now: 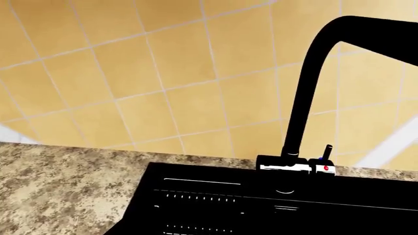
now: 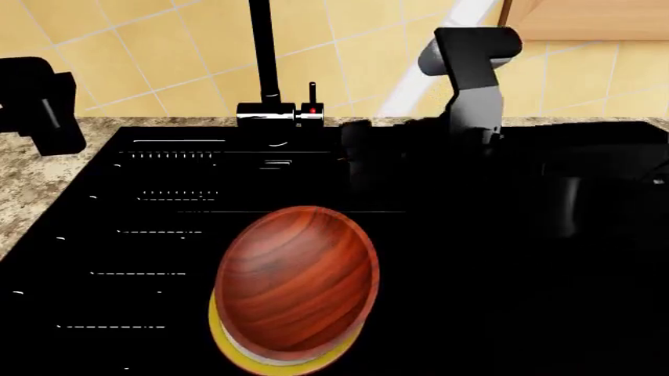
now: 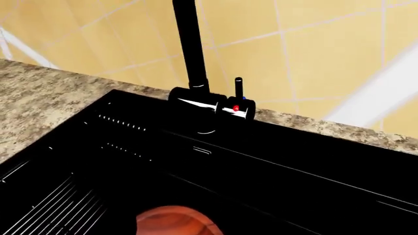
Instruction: Stack the bowls in the sink.
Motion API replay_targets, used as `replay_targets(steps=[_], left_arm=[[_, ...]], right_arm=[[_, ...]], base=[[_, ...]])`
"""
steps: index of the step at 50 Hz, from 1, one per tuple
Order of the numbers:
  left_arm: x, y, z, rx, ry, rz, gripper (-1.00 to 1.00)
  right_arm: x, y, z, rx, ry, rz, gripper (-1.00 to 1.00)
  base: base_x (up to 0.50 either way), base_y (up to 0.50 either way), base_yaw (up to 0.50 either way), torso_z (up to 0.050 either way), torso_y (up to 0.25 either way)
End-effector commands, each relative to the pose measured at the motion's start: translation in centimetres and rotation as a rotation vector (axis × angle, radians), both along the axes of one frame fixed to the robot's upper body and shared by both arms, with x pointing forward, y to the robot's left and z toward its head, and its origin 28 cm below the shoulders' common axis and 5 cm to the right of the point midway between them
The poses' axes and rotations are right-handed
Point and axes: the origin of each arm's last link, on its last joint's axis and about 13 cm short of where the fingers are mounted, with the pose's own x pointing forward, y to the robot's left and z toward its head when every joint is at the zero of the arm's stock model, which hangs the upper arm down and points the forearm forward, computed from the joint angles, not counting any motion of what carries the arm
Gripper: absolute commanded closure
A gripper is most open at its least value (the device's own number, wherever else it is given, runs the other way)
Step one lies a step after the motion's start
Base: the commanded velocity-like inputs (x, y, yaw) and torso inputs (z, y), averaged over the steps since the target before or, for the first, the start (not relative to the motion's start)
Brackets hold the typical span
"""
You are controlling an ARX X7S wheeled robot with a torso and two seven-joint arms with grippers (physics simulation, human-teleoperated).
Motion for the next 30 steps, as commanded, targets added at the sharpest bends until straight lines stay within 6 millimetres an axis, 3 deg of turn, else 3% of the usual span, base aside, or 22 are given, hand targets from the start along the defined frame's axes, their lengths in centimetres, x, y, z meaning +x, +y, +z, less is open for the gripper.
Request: replay_targets(steps=[1, 30], left_arm=[[-0.2, -0.1, 0.2, 0.001, -0.006, -0.005, -1.00], [-1.4, -0.3, 0.9, 0.005, -0.055, -0.058, -1.00]], right_arm=[[-2.8, -1.4, 2.2, 0.013, -0.113, -0.018, -1.00], [-6.8, -3.9, 3.5, 0.047, -0.464, -0.074, -1.00]], base=[[0.00, 0.00, 0.00, 0.000, 0.000], [0.00, 0.00, 0.00, 0.000, 0.000]])
